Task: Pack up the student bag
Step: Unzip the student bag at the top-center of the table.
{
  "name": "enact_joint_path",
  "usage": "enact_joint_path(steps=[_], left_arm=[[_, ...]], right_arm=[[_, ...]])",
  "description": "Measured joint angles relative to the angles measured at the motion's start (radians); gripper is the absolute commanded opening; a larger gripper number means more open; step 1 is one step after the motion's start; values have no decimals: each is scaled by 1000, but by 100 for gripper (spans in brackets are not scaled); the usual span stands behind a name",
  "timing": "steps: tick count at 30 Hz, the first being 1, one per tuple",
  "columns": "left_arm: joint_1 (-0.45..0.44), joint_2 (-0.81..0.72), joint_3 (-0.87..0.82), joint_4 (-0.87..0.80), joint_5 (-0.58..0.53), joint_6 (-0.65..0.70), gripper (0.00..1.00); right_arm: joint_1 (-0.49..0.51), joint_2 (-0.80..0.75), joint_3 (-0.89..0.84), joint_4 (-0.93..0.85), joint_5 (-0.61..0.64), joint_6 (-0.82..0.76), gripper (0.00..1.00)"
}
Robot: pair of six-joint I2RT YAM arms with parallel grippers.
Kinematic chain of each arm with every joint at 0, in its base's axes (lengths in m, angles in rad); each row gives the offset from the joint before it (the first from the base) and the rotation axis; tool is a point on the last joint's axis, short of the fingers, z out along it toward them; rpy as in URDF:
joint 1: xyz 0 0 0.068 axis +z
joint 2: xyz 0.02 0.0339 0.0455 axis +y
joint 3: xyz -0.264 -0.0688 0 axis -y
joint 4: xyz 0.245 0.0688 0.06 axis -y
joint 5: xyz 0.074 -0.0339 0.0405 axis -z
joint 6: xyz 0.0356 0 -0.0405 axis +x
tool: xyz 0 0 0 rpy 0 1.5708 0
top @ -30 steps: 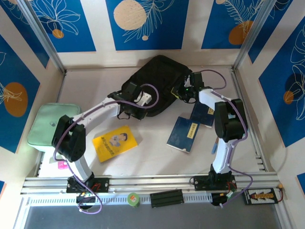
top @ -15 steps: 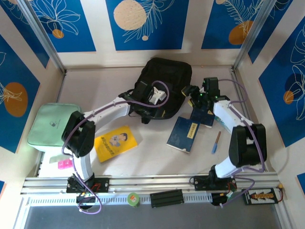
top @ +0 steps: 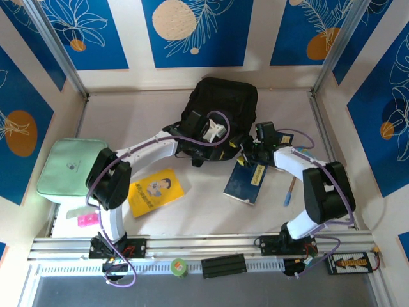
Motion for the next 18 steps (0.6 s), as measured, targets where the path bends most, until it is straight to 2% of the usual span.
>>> enact_joint_path(steps=[2,6,9,18], left_arm=[[0,0,0,-9,-1,0,0],[0,0,3,-36,-14,16,0],[0,0,20,-100,-75,72,0],[8,-4,30,-298,-383,261,0]], right_arm=[[3,23,16,6,-3,6,58],[12,52,35,26,-2,12,35],[15,57,34,23,8,10,21],[15,54,35,2,46,-51,13]])
